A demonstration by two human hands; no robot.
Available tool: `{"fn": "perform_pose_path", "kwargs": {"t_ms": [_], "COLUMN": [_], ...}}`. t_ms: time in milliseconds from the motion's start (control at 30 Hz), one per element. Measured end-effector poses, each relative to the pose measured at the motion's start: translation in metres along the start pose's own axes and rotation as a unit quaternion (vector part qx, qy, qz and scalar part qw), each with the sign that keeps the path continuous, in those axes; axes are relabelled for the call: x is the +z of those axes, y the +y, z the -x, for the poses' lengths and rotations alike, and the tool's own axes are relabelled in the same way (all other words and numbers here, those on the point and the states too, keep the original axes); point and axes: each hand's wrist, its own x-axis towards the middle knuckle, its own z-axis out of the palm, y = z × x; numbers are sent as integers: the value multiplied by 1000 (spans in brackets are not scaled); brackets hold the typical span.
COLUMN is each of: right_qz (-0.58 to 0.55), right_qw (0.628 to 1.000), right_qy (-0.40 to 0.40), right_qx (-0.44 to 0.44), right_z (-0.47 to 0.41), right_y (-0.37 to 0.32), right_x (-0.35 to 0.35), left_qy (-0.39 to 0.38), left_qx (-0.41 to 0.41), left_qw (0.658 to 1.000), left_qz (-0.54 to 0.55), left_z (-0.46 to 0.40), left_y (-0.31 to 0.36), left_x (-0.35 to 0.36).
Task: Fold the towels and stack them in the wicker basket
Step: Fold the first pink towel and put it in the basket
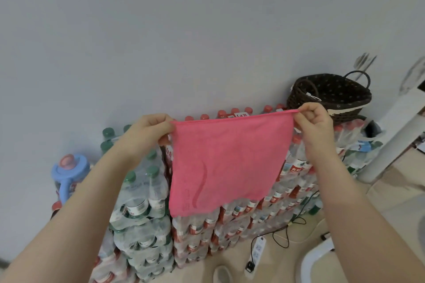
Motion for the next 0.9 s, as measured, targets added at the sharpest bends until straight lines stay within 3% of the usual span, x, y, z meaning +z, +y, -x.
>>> {"fn": "perform_pose_path", "kwargs": {"t_ms": [67,167,233,367,433,567,700,833,900], "right_qz": [77,242,191,44,19,165,152,233,292], "right_qw": [997,969,980,981,978,979,977,968,953], "right_qy": [-26,-47,-31,-54,-69,-52,-23,-51,-70], "right_qx": [0,2,49,179,196,111,148,73,26], "right_z": [-5,-16,-24,-52,-70,-113,-155,-178,-184], "right_y": [8,31,44,59,64,84,103,121,132], "right_x": [5,15,23,40,50,70,93,113,118], "left_qy": [39,61,87,139,170,180,185,196,222], "left_qx": [-53,-87,-77,-68,-60,-59,-74,-174,-184], "left_qw": [997,966,955,956,954,956,941,959,954], "left_qz": [-50,-234,-273,-249,-240,-225,-274,-105,-81], "left_z": [-14,-26,-32,-58,-75,-112,-158,-195,-208], "left_y": [-21,-44,-51,-61,-66,-71,-77,-96,-109], "left_x": [-1,3,7,0,-6,-7,-3,0,1]}}
